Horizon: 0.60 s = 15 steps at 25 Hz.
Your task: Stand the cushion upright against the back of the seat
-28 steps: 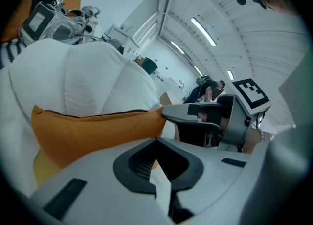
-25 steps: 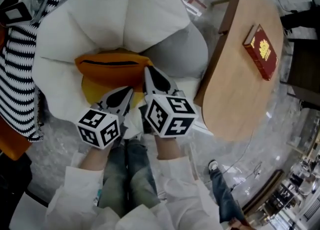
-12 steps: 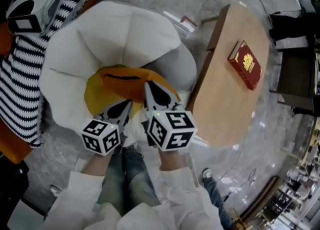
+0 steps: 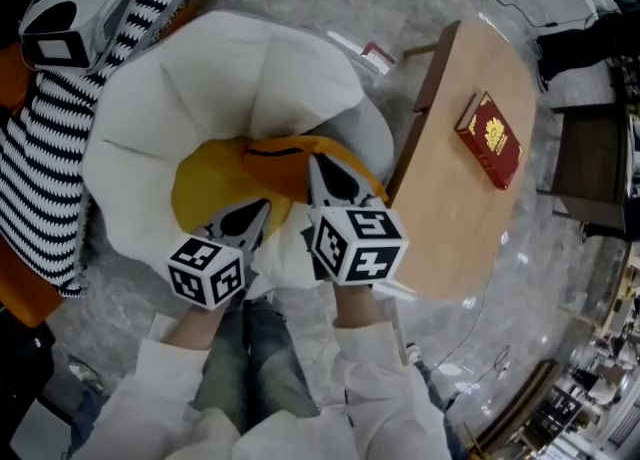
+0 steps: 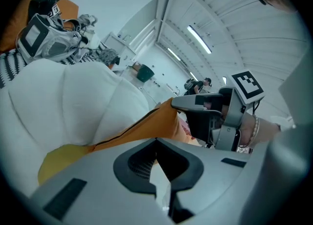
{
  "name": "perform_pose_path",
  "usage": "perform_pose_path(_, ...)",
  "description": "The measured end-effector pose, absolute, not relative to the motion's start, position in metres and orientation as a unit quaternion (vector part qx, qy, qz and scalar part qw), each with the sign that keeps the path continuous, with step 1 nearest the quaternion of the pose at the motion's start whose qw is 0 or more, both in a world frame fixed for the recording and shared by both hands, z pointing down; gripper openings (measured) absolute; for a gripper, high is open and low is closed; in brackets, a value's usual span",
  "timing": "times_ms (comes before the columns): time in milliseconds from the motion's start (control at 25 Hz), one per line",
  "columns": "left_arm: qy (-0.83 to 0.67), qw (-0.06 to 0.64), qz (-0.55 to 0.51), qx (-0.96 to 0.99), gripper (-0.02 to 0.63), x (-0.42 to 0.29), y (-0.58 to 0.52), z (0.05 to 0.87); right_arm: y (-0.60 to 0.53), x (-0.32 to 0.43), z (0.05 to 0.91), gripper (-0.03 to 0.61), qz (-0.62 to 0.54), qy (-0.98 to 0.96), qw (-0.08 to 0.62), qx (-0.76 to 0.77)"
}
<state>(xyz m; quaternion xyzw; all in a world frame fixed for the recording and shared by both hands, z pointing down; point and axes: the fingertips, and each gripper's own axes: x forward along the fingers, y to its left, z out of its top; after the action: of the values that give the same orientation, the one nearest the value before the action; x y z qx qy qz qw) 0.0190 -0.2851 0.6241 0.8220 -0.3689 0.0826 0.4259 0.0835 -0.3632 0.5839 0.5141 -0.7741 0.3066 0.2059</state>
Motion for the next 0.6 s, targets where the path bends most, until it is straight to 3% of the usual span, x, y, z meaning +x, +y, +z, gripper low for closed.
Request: perform_pose_path(600, -0.378, 0.435, 0.086, 0.813, 0.008, 0.016, -0.293, 0.641, -0.407, 0.079, 0.633, 0.031, 0.296, -0.769, 0.234, 0.516)
